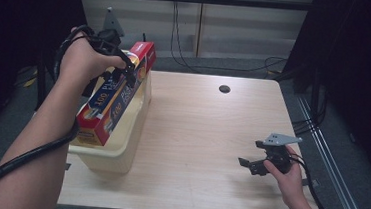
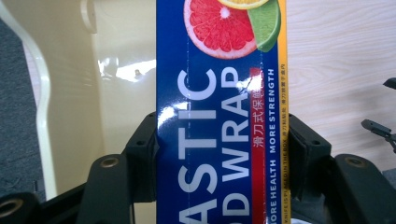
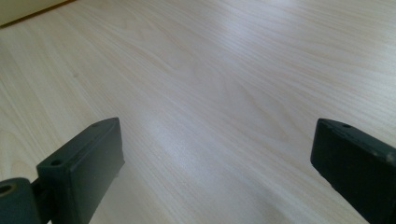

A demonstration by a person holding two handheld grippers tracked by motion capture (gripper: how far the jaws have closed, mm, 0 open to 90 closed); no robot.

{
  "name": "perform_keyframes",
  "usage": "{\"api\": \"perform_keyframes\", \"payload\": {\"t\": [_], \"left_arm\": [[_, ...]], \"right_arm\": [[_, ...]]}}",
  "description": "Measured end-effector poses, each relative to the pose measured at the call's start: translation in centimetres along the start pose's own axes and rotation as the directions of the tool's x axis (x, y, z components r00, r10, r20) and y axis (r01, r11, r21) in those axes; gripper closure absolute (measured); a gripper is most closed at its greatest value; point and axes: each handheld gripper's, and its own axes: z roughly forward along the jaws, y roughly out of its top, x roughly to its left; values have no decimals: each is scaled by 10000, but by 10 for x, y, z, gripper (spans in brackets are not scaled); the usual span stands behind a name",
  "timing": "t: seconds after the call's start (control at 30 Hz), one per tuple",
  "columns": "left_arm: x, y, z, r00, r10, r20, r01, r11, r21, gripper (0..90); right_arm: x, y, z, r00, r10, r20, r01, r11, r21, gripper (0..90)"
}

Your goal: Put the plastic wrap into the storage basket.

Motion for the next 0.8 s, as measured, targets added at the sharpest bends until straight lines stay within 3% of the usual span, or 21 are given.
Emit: {"api": "perform_keyframes", "payload": {"t": [0.43, 0.8], "left_arm": [[14, -6, -3, 9995, -275, -176, 274, 9996, -51, 405], [26, -12, 5, 9983, -500, -290, 501, 9987, 29, 404]], "right_arm": [[1, 0, 0, 10000, -21, 45, 21, 10000, -10, 25], [2, 0, 1, 10000, -53, 9, 53, 10000, 32, 26]]}}
